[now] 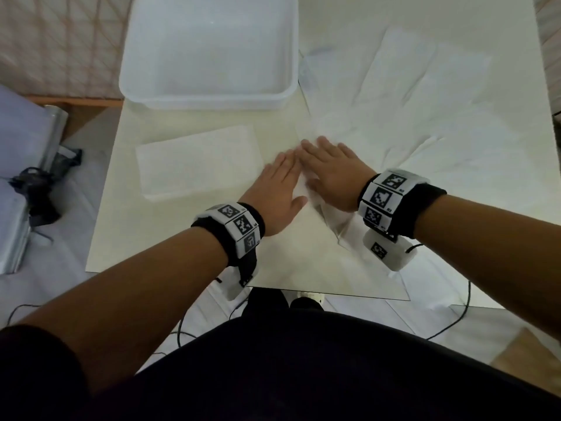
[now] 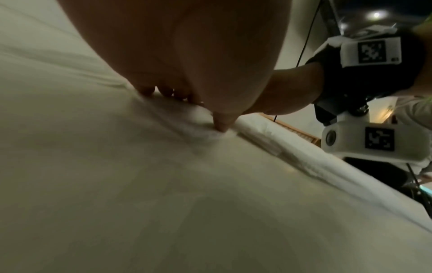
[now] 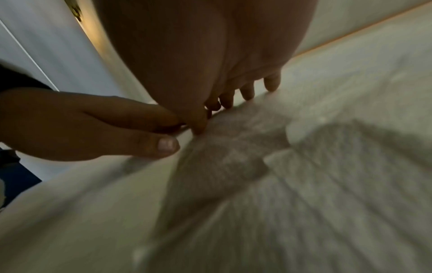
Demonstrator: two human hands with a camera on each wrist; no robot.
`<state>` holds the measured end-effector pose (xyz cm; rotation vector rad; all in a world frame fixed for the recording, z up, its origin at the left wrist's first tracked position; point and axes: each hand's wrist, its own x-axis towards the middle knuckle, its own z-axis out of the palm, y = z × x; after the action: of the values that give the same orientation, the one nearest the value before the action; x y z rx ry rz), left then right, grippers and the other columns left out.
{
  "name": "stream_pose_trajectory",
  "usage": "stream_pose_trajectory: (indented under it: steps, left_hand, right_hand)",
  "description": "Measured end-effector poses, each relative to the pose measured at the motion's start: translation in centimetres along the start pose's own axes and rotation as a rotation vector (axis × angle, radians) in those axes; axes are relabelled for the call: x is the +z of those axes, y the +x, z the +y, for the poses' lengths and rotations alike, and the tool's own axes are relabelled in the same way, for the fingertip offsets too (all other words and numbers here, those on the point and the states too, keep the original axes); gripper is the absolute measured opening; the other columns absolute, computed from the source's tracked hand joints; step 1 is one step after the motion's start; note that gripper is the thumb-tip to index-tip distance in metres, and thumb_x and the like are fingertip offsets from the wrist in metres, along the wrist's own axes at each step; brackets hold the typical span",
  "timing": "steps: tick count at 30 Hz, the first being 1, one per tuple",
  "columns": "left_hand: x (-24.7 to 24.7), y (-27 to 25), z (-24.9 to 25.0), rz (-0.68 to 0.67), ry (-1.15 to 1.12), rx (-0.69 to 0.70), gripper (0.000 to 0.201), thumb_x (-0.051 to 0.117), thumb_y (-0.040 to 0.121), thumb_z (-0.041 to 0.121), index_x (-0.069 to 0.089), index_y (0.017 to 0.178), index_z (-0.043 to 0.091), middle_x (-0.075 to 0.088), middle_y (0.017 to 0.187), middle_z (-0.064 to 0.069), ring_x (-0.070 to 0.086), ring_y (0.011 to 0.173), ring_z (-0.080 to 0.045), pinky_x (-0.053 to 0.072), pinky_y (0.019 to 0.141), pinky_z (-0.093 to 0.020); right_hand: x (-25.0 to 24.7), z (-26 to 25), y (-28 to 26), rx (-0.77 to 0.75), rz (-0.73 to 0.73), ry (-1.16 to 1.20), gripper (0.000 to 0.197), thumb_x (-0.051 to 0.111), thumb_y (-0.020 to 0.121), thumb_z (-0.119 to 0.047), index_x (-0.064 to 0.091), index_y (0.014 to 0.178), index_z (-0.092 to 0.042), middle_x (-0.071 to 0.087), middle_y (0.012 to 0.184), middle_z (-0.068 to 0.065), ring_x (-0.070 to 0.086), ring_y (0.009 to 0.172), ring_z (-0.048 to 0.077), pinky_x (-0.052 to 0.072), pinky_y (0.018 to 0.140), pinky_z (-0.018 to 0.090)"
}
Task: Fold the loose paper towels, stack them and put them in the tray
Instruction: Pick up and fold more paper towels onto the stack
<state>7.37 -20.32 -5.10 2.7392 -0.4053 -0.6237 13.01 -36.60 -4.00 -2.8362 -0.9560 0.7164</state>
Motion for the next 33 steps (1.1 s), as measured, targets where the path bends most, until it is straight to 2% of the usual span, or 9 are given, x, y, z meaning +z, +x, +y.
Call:
stream_pose_trajectory:
  steps: [3, 7, 11, 13, 17, 22, 27, 31, 33]
  left_hand:
    - [0.9, -0.1, -0.3, -0.041, 0.124, -0.004, 0.069, 0.022, 0.101, 0.045, -0.008, 0.151, 0.007, -0.018, 0.159, -0.011, -0.017, 0.146, -0.021, -0.006, 0.120, -0.036]
    - [1.0, -1.0, -1.4, -0.020, 0.131, 0.018, 0.074, 0.021, 0.099, 0.052, -0.010, 0.151, 0.009, -0.021, 0.158, -0.010, -0.021, 0.145, -0.019, -0.011, 0.116, -0.033]
    - [1.0, -2.3, -2.6, -0.062, 0.097, -0.009, 0.079, 0.022, 0.096, 0.057, -0.014, 0.150, 0.012, -0.025, 0.157, -0.005, -0.024, 0.144, -0.014, -0.002, 0.120, -0.036]
    - [0.9, -2.7, -2.8, -0.077, 0.079, -0.008, 0.080, 0.024, 0.096, 0.057, -0.014, 0.150, 0.012, -0.026, 0.157, -0.004, -0.025, 0.143, -0.013, 0.000, 0.121, -0.038]
    - [0.3, -2.8, -2.3, -0.096, 0.004, -0.027, 0.084, 0.031, 0.095, 0.059, -0.013, 0.151, 0.013, -0.024, 0.157, -0.003, -0.024, 0.144, -0.013, -0.003, 0.120, -0.036]
    - [-0.8, -2.4, -0.9, 0.002, -0.065, -0.071, 0.077, 0.036, 0.096, 0.053, 0.000, 0.153, 0.016, -0.002, 0.161, -0.006, -0.005, 0.148, -0.017, 0.001, 0.118, -0.030]
    - [-2.7, -0.8, -0.2, 0.124, 0.035, -0.128, 0.072, 0.042, 0.095, 0.050, 0.015, 0.152, 0.015, 0.040, 0.146, -0.007, 0.037, 0.130, -0.027, 0.030, 0.106, -0.038]
    - [-4.0, 0.2, 0.2, 0.301, -0.007, -0.097, 0.058, 0.048, 0.094, 0.047, 0.038, 0.142, 0.018, 0.047, 0.137, -0.003, 0.040, 0.124, -0.025, 0.030, 0.102, -0.036]
    - [-4.5, 0.6, 0.5, 0.371, -0.120, -0.050, 0.050, 0.051, 0.094, 0.042, 0.044, 0.137, 0.019, 0.050, 0.134, 0.000, 0.043, 0.121, -0.022, 0.031, 0.101, -0.033]
  right_hand:
    - [1.0, 0.6, -0.1, -0.004, -0.045, -0.034, 0.068, 0.028, 0.100, -0.045, -0.010, 0.151, -0.021, -0.017, 0.158, -0.003, -0.016, 0.146, 0.023, -0.002, 0.118, 0.045]
    - [1.4, 2.5, -0.7, 0.011, -0.047, 0.008, 0.085, 0.027, 0.090, -0.066, -0.016, 0.149, -0.023, -0.023, 0.157, -0.004, -0.023, 0.143, 0.023, -0.006, 0.118, 0.042]
    - [1.2, 3.9, -1.1, 0.061, -0.039, 0.057, 0.090, 0.028, 0.088, -0.070, -0.015, 0.149, -0.020, -0.022, 0.157, -0.002, -0.020, 0.144, 0.020, -0.005, 0.118, 0.040]
    - [0.7, 4.1, -1.2, 0.078, 0.017, 0.109, 0.082, 0.029, 0.092, -0.063, -0.005, 0.152, -0.018, -0.011, 0.159, 0.000, -0.009, 0.147, 0.020, -0.001, 0.119, 0.040]
    - [-1.0, 3.7, -0.5, 0.111, 0.227, 0.148, 0.054, 0.049, 0.094, -0.035, 0.035, 0.144, -0.017, 0.035, 0.149, 0.006, 0.029, 0.136, 0.028, 0.019, 0.113, 0.039]
    - [-2.6, 3.3, 0.4, 0.142, 0.247, 0.130, 0.042, 0.060, 0.084, -0.027, 0.053, 0.126, -0.021, 0.054, 0.120, 0.004, 0.041, 0.117, 0.026, 0.027, 0.104, 0.037]
    - [-4.1, 2.8, 0.5, 0.146, 0.200, 0.323, 0.022, 0.063, 0.084, -0.022, 0.063, 0.105, -0.016, 0.051, 0.108, 0.005, 0.049, 0.096, 0.022, 0.040, 0.081, 0.030]
    - [-5.4, 2.9, -0.1, 0.105, 0.230, 0.523, 0.010, 0.065, 0.082, -0.021, 0.063, 0.090, -0.015, 0.059, 0.089, -0.004, 0.052, 0.083, 0.013, 0.036, 0.065, 0.020]
    - [-5.9, 2.9, -0.4, 0.057, 0.235, 0.598, 0.009, 0.067, 0.083, -0.020, 0.063, 0.088, -0.014, 0.060, 0.084, -0.006, 0.054, 0.079, 0.011, 0.038, 0.064, 0.014]
